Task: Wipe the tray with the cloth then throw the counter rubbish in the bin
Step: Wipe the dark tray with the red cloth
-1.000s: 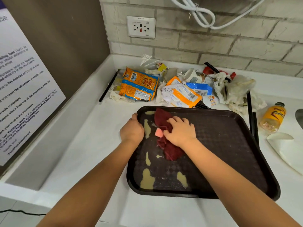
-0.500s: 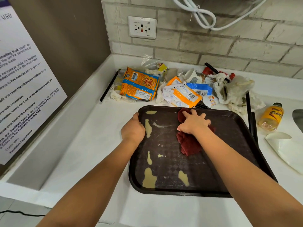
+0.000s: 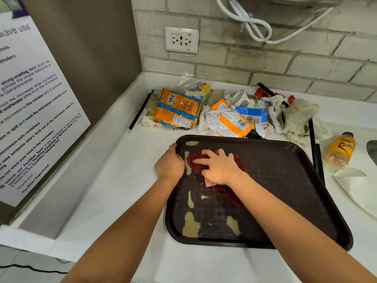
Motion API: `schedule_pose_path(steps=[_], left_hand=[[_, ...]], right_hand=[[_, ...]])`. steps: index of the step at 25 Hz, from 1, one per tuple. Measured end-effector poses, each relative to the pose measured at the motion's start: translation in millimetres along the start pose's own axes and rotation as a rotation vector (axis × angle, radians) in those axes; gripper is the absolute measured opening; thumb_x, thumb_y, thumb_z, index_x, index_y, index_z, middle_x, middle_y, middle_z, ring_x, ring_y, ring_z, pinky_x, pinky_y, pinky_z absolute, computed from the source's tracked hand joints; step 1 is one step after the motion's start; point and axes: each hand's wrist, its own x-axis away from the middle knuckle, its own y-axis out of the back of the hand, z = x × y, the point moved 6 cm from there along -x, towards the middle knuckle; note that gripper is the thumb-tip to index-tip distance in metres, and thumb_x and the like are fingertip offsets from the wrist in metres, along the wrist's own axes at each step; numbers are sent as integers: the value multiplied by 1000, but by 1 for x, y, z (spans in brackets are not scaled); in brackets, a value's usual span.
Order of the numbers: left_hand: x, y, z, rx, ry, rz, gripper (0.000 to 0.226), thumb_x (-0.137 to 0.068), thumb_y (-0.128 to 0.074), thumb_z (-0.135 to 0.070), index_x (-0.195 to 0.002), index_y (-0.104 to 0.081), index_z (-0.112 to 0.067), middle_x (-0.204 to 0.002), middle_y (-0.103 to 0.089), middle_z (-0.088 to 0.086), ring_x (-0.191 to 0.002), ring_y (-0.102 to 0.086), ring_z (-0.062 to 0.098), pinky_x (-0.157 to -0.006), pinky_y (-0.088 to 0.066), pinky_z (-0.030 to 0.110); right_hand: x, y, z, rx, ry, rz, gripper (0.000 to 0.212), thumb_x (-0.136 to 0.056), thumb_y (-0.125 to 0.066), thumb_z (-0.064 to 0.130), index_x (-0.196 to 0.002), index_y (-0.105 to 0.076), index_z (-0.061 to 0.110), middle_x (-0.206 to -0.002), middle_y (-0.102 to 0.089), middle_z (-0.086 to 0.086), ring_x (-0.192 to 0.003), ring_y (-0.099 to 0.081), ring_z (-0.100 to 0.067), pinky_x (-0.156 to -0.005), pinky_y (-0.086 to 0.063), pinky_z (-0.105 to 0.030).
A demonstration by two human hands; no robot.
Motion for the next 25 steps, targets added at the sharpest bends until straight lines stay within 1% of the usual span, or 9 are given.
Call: schedule_pose_path(steps=[3, 7, 8, 11, 15, 17, 19, 21, 25], left_hand=[[0, 1, 1, 19, 4, -5, 49, -96, -32, -19, -145, -29, -24, -135, -53, 3, -117, -54, 24, -89, -45, 32], [2, 1, 3, 79, 25, 1, 49, -96, -32, -19, -145, -31, -25, -138, -51, 2, -122, -52, 24, -92, -44, 31], [1, 2, 4, 94, 31, 2, 49, -96, -33, -19, -145, -31, -25, -139, -50, 1, -122, -51, 23, -92, -45, 31], [2, 3, 5, 122, 44, 0, 49, -96, -33, -19, -145, -32, -26, -139, -50, 1, -123, -50, 23, -91, -45, 31], [2, 2, 6, 135, 39, 11, 49, -96, -34, -20, -144, -32, -25, -141, -49, 0, -125, -49, 23, -94, -44, 32], [2, 2, 7, 158, 39, 18, 49, -95, -35, -21, -144, -33, -26, -142, -47, -1, -127, -47, 22, -97, -43, 32], [3, 3, 7, 167, 31, 21, 49, -96, -35, -22, -144, -33, -26, -143, -47, -1, -127, -47, 22, -98, -43, 33], [3, 4, 7, 172, 15, 24, 48, -96, -36, -23, -144, -33, -26, -142, -48, -1, -127, -47, 23, -99, -43, 34], [3, 5, 9, 156, 9, 15, 47, -97, -36, -26, -144, -34, -26, -141, -49, -1, -126, -49, 23, -97, -43, 33]], right_hand=[[19, -6, -21, 23, -27, -56, 47, -92, -38, 35, -135, -32, 53, -151, -22, 9, -131, -25, -27, -104, -25, -50], [23, -10, -70, -59, -367, -118, 50, -93, -34, 40, -142, -24, 45, -148, -23, 0, -130, -26, -31, -103, -29, -50], [20, -9, -72, -86, -403, -116, 50, -94, -33, 38, -143, -24, 42, -148, -22, -1, -130, -26, -32, -103, -29, -50], [5, -3, -48, -74, -311, -112, 49, -95, -33, 33, -144, -26, 38, -151, -21, 1, -131, -26, -33, -105, -29, -48], [3, -6, 3, 20, -16, -122, 48, -94, -35, 30, -139, -33, 44, -150, -24, 6, -129, -28, -29, -104, -29, -45], [11, -5, 10, 19, 102, -104, 47, -92, -39, 30, -135, -38, 47, -149, -26, 8, -127, -31, -27, -103, -30, -44], [20, -5, 3, -5, 154, -95, 44, -91, -43, 31, -131, -42, 48, -146, -30, 9, -125, -33, -24, -101, -30, -43], [27, -8, -11, 0, 110, -142, 42, -92, -42, 34, -131, -42, 48, -144, -32, 8, -124, -34, -23, -100, -31, -42], [24, -10, -37, -99, -141, -271, 43, -94, -39, 32, -137, -40, 39, -141, -35, 0, -122, -36, -26, -99, -34, -41]])
